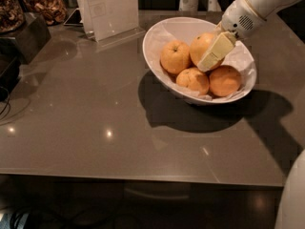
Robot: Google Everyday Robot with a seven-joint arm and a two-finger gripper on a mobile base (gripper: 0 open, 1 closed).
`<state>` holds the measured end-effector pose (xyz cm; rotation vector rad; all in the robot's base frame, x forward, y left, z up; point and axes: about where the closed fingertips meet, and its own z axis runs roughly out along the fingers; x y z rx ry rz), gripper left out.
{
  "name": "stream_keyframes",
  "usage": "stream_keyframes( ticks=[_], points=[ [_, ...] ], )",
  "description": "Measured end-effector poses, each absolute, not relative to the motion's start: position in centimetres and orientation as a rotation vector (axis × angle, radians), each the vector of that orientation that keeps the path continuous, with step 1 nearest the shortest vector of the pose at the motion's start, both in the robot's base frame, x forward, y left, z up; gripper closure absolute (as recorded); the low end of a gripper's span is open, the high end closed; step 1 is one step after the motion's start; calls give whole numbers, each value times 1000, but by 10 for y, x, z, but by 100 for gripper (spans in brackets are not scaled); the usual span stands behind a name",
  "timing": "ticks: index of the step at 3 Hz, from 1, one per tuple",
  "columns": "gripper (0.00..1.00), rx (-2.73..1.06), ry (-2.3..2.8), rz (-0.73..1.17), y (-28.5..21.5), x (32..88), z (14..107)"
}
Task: Pick orange from white bowl
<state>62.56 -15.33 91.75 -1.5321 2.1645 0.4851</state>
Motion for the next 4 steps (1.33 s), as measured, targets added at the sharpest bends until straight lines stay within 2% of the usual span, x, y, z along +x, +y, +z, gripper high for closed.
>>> stream_keyframes(
  ticks=[2, 3, 4],
  points=[
    [89, -1532, 2164, 485, -153, 626, 918],
    [100, -1536, 2085, 516, -147, 628, 932],
    [100, -1525, 1982, 532, -149, 610, 960]
  ],
)
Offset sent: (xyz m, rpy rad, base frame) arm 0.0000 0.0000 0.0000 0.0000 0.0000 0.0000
